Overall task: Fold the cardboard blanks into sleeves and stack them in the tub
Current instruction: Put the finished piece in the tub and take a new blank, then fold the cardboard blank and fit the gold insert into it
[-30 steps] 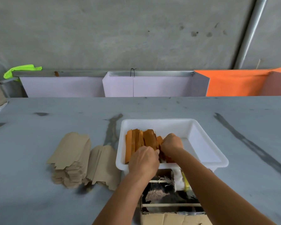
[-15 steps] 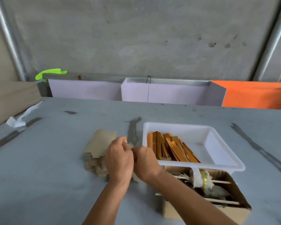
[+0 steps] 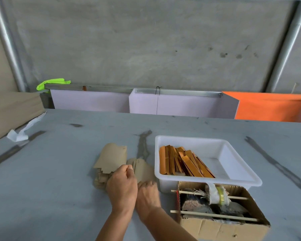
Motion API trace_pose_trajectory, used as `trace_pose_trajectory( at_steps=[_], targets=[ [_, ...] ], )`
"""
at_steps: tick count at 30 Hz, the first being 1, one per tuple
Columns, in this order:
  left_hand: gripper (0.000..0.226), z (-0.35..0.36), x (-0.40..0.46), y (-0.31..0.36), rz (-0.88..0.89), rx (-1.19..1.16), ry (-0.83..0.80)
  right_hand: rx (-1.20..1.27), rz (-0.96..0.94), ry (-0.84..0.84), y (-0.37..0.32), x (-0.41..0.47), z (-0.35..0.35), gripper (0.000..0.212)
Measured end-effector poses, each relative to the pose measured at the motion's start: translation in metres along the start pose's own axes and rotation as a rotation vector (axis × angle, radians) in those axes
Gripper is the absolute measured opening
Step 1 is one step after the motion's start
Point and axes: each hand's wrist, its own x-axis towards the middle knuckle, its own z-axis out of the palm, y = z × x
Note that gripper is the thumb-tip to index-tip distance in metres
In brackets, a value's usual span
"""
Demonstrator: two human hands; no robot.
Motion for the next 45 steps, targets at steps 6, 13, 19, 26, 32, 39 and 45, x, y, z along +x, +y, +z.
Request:
trace_pose_trajectory(
  at_steps=[6,13,19,26,32,39,45],
  targets=[
    [0.026,-0.001,-0.004,-0.006,-0.042,-0.038,-0.04,0.097,-0.043,-0.02,0.004,-0.008,-0.01,0.017],
    [0.035,-0.009,-0.008,-0.007,-0.038,-0.048,-0.023,0.25,0.097,0.126,0.017,-0.025,-0.043,0.016],
    [0.04,-0.018,-0.013,0.003,-0.008,-0.044,-0.038,0.744,0.439,0.384,0.068,-0.056,-0.071,0.029],
    [0.039,-0.012,-0.031,0.025,-0.203,-0.422,-0.319,1.6,0.657,0.073,0.101,-0.115,-0.077,0.019],
    [0.021,-0.004,-0.056,0.035,-0.245,-0.575,-0.527,1.641,0.699,0.187,0.127,-0.151,-0.075,0.007],
    [0.018,0.001,-0.085,0.036,0.078,-0.363,-0.622,1.482,0.561,0.411,0.148,-0.182,-0.056,0.016],
    [0.025,0.0,-0.118,0.016,0.591,-0.156,-0.459,1.11,0.361,0.574,0.154,-0.215,-0.025,0.026]
  ],
)
